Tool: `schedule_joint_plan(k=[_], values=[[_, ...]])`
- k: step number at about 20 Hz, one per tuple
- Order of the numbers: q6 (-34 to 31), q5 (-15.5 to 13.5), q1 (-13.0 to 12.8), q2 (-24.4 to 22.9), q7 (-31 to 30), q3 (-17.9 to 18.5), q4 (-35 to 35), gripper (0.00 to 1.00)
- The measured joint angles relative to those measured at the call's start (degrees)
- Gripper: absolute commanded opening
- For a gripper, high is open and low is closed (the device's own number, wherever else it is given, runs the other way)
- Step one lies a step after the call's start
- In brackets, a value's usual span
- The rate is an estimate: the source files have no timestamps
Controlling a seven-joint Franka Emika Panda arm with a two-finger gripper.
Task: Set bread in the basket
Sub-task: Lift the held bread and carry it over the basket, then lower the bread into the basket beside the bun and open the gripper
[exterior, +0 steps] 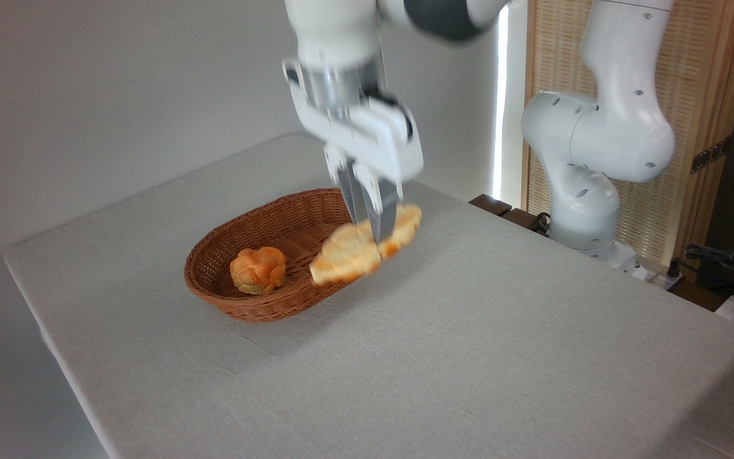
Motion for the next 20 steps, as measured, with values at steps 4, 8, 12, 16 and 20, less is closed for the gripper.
schedule_joint_plan(k=[4, 8, 12, 16, 20], values=[[-4.19, -2.6, -0.12, 0.07, -0.48, -0.77, 5.32, 0.37], [-4.42, -5.29, -0.42, 1.61, -4.04, -5.44, 5.64, 0.49], [-4.23, -5.45, -1.08, 5.93, -9.48, -12.78, 5.6, 0.88], [-3.14, -5.43, -1.38, 8.72, -10.6, -14.43, 5.61, 1.0], [-2.68, -5.39, -1.17, 9.31, -10.59, -14.16, 5.61, 1.0]])
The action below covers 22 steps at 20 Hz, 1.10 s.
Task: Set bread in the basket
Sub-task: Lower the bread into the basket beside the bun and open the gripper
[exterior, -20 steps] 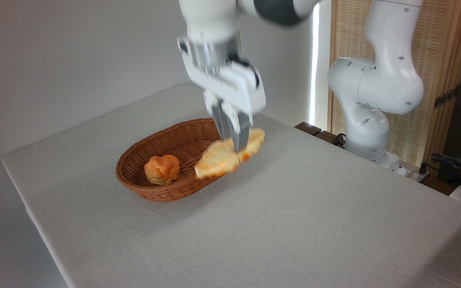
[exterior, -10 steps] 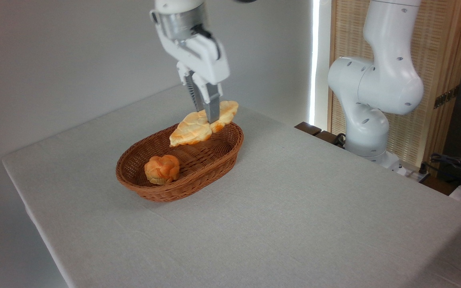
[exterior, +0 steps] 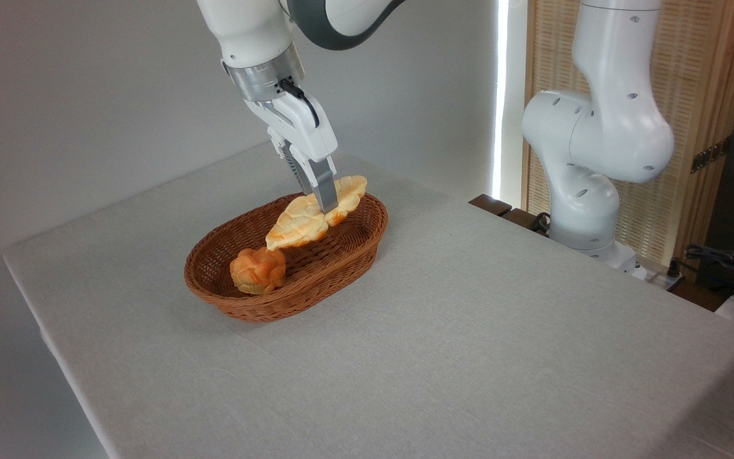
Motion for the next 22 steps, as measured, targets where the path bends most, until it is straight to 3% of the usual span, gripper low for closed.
schedule_joint_plan(k=[14, 20, 22], values=[[0.03, 0.32, 0.03, 0.0, 0.13, 0.09, 0.18, 1.0], [0.44, 6.97, 0.38, -0.09, 0.14, 0.6, 3.14, 1.0], [0.48, 7.77, 1.24, -0.09, 0.19, 1.14, 5.37, 1.0]])
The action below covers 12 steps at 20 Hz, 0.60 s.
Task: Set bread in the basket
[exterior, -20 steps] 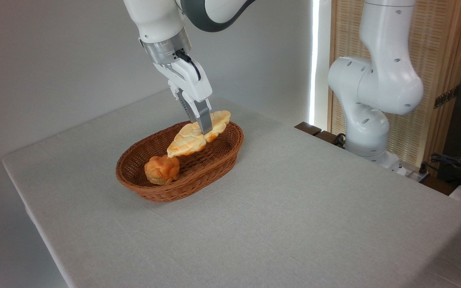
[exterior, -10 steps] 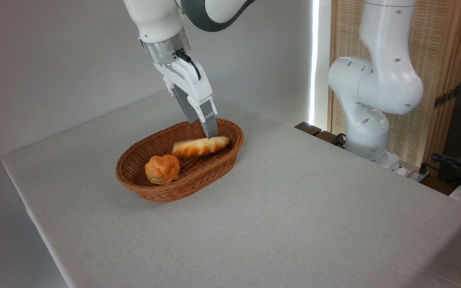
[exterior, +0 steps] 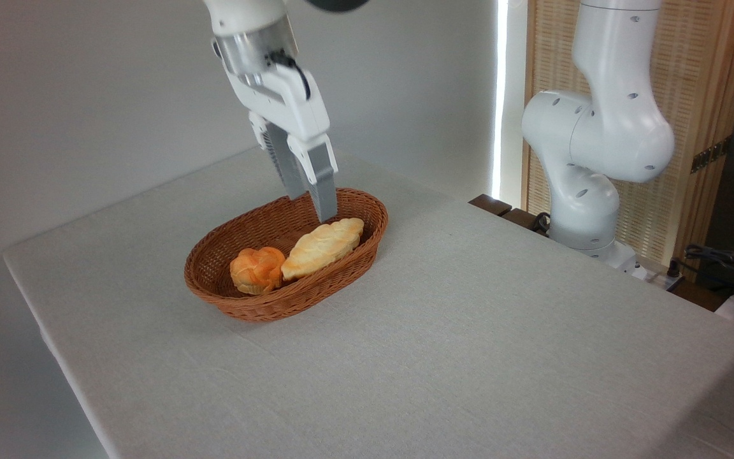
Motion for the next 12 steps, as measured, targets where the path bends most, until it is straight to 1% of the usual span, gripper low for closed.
schedule_joint_plan(k=[2, 4, 5, 7, 9, 12], values=[[0.01, 0.04, 1.17, 0.04, 1.15, 1.03, 2.14, 1.0], [0.01, 0.04, 1.75, 0.07, 3.98, 3.51, 3.98, 1.0], [0.01, 0.02, 1.68, 0.09, 6.0, 5.8, 4.93, 1.0], [0.01, -0.09, 1.5, 0.13, 8.43, 9.1, 6.15, 1.0], [-0.01, -0.22, 1.37, 0.42, 9.19, 10.82, 7.27, 1.0], [-0.9, -0.25, 1.11, 1.95, 9.16, 11.15, 9.56, 1.0]])
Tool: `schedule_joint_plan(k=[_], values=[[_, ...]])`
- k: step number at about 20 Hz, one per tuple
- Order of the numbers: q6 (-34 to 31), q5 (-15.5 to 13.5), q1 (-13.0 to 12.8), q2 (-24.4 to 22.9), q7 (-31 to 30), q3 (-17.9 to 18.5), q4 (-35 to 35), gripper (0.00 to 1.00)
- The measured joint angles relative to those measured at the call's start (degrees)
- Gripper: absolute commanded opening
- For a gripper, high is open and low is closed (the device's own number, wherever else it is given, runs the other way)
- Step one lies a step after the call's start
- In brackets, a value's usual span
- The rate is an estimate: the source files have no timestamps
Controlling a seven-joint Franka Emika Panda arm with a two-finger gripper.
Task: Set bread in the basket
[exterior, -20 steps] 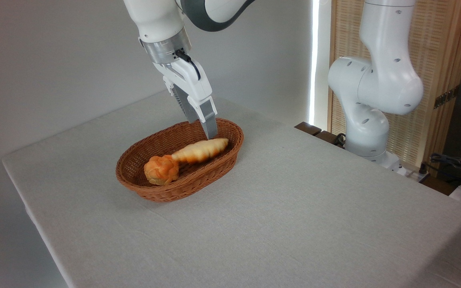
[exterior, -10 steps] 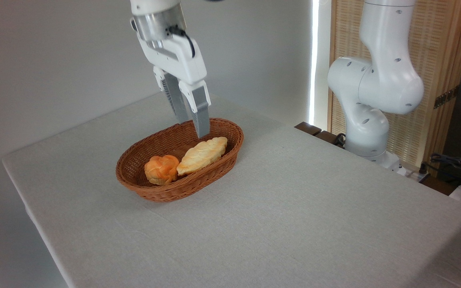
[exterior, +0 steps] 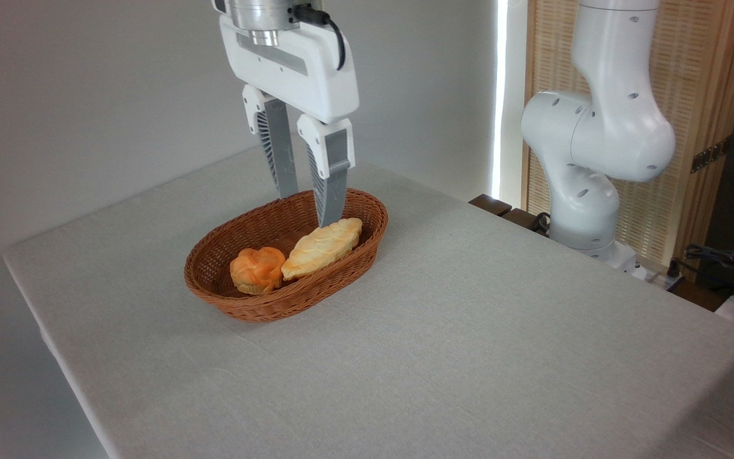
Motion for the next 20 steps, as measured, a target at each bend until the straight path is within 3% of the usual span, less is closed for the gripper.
schedule_joint_plan(k=[7, 20], values=[[-2.1, 0.0, -0.45, 4.8, -0.04, 0.32, 4.94, 1.0], [-2.38, 0.0, -0.47, 4.96, -0.05, 0.67, 5.29, 1.0]])
